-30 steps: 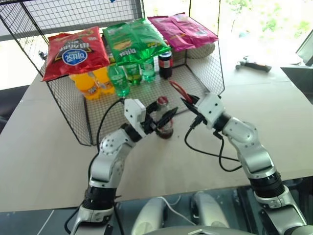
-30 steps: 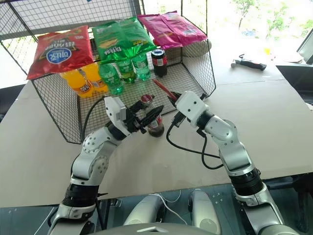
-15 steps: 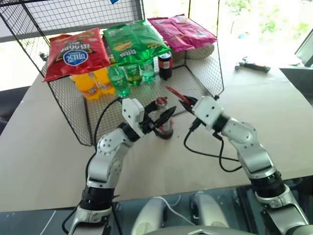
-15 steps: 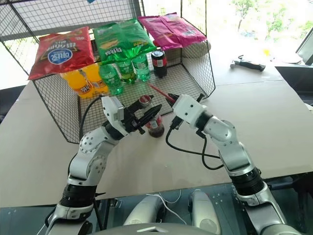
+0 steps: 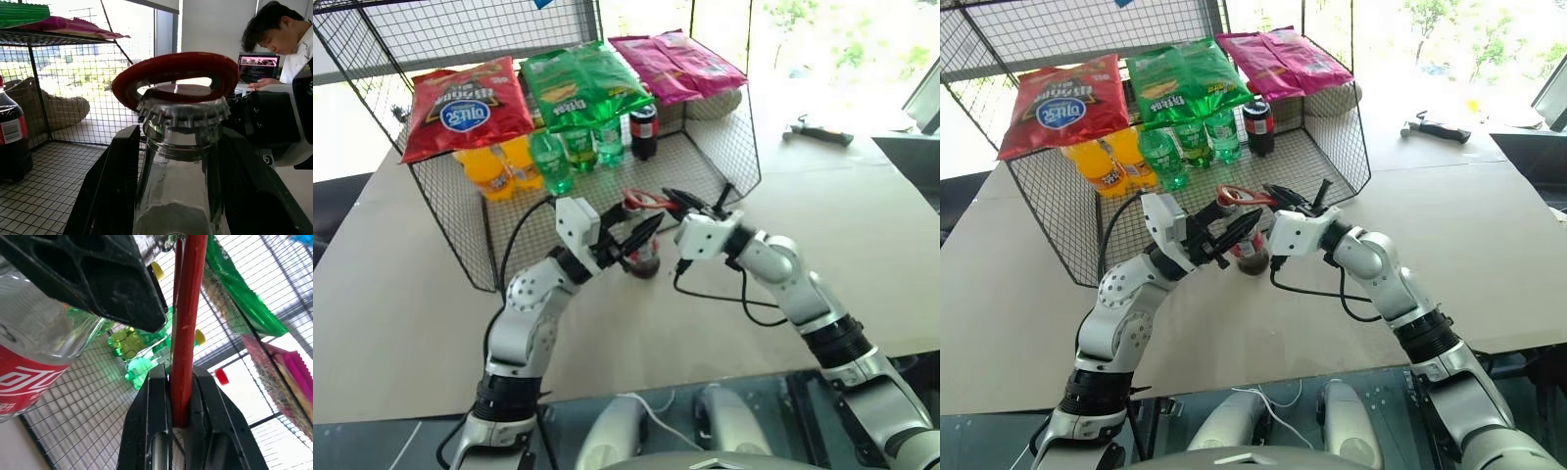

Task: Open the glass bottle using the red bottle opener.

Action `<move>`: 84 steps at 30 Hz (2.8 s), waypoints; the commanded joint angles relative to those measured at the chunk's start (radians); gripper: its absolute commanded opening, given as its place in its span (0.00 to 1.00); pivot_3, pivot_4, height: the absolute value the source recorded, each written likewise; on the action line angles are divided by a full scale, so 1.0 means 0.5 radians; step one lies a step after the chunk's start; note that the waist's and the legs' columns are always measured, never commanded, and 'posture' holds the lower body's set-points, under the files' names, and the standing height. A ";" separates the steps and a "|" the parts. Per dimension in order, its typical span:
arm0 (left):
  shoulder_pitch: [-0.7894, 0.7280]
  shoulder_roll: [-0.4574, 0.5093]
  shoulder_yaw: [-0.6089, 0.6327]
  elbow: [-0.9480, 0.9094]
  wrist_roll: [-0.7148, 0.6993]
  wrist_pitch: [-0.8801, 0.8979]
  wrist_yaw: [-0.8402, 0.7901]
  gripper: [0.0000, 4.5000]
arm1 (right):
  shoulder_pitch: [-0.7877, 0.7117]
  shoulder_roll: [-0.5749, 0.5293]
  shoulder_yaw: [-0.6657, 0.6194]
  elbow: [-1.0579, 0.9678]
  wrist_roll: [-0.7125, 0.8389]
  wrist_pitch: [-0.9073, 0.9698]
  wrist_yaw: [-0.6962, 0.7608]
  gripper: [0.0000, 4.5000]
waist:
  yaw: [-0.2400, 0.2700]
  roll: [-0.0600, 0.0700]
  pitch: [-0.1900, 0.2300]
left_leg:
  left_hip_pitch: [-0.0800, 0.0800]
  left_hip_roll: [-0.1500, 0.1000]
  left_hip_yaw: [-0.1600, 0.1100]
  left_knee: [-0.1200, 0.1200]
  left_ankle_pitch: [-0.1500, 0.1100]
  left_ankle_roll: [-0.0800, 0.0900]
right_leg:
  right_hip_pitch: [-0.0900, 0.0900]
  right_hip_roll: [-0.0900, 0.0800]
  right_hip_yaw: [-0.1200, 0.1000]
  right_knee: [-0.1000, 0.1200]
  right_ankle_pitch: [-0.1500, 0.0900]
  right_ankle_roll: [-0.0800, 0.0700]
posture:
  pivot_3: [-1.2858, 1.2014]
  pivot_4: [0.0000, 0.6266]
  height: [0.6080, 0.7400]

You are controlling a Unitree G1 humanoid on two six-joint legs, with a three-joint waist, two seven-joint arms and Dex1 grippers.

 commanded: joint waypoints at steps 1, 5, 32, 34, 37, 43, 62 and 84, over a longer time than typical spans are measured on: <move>-0.028 -0.017 -0.052 0.053 0.037 0.001 -0.004 0.41 | -0.035 0.045 0.113 0.120 -0.158 -0.272 -0.154 0.00 | 0.000 0.000 -0.001 | 0.000 0.000 0.000 0.000 0.000 0.000 | 0.000 0.000 0.000 0.000 0.000 0.000 | 0.52 0.24 0.96; -0.052 -0.031 -0.058 0.075 0.044 -0.003 -0.002 0.41 | -0.041 0.098 0.132 0.301 -0.201 -0.414 -0.282 0.00 | -0.001 -0.002 -0.002 | 0.002 0.000 0.002 0.000 0.000 0.000 | 0.001 0.001 0.001 0.001 0.000 0.000 | 0.52 0.24 0.96; -0.089 -0.066 -0.065 0.146 0.064 0.003 -0.033 0.41 | -0.667 -0.218 0.063 0.721 -0.776 -0.974 -0.868 0.00 | -0.003 -0.003 -0.002 | 0.020 0.002 0.007 -0.002 -0.001 0.002 | 0.019 0.004 0.008 -0.001 -0.001 0.000 | 0.52 0.24 0.96; -0.087 -0.073 -0.067 0.148 0.068 0.004 -0.035 0.41 | -0.709 -0.240 0.065 0.725 -0.821 -0.984 -0.905 0.00 | 0.000 -0.003 -0.002 | 0.020 0.002 0.006 -0.003 -0.001 0.002 | 0.019 0.004 0.009 -0.001 -0.001 -0.001 | 0.52 0.24 0.96; -0.081 -0.078 -0.071 0.144 0.071 0.004 -0.032 0.41 | -0.729 -0.250 0.053 0.743 -0.806 -0.989 -0.931 0.00 | 0.001 -0.003 -0.002 | 0.019 0.002 0.005 -0.004 -0.001 0.002 | 0.019 0.004 0.009 -0.005 -0.001 -0.001 | 0.52 0.24 0.96; -0.064 -0.068 -0.056 0.129 0.061 0.009 -0.035 0.41 | -0.692 -0.238 -0.001 0.762 -0.708 -0.962 -0.964 0.00 | -0.001 -0.003 -0.002 | 0.019 0.002 0.007 -0.005 -0.002 0.004 | 0.019 0.004 0.011 -0.010 -0.001 -0.001 | 0.52 0.24 0.96; -0.049 -0.064 -0.021 0.059 0.016 0.043 -0.007 0.99 | -0.442 -0.147 -0.202 0.745 -0.182 -0.754 -0.771 0.00 | -0.006 -0.003 0.000 | 0.010 0.010 0.014 -0.005 -0.004 0.007 | 0.010 0.007 0.013 -0.011 0.000 0.000 | 0.52 0.24 0.96; 0.403 0.356 0.150 -0.472 -0.146 0.286 -0.084 1.00 | 0.410 0.076 -0.402 -0.165 1.208 0.719 0.276 0.20 | -0.002 0.000 0.001 | -0.002 0.015 0.017 -0.007 -0.011 0.017 | -0.002 0.008 0.016 -0.012 0.000 0.000 | 0.52 0.24 0.96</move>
